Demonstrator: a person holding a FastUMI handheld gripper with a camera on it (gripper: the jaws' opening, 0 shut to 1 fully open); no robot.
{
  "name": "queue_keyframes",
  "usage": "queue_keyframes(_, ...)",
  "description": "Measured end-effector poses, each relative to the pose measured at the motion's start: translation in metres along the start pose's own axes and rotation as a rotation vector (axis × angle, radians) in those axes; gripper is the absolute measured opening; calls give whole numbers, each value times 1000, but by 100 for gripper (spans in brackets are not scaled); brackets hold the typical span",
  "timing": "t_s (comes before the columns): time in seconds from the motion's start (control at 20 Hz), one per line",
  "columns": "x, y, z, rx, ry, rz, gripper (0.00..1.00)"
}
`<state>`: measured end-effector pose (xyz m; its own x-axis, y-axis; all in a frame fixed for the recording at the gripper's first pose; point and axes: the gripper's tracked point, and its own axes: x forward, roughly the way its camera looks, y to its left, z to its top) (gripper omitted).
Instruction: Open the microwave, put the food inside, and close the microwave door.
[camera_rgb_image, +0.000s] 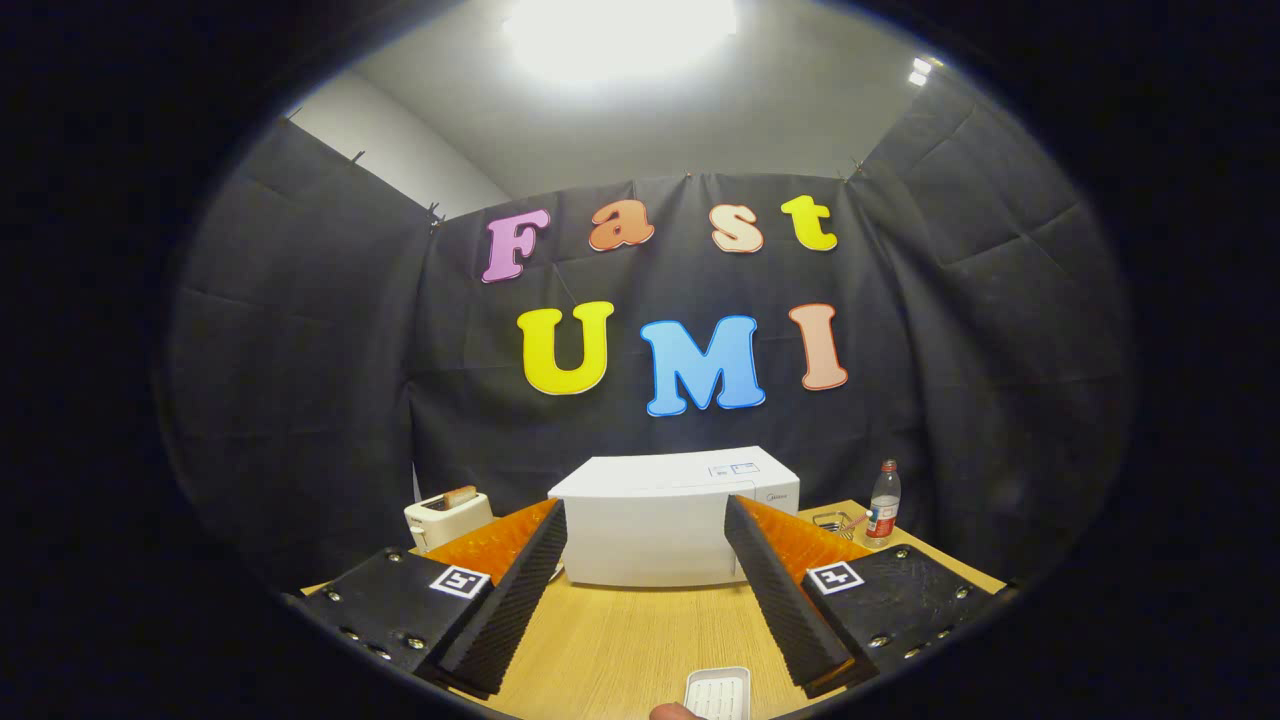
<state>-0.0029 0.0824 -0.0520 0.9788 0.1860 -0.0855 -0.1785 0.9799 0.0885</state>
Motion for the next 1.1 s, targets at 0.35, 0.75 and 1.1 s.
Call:
queue_keyframes(0.35, 5, 16, 4, -3, -16, 36, 99)
queue_keyframes(0.75, 6, 22, 6, 2, -25, 60, 99)
queue_keyframes(1.1, 7, 23, 5, 1, -15, 67, 100)
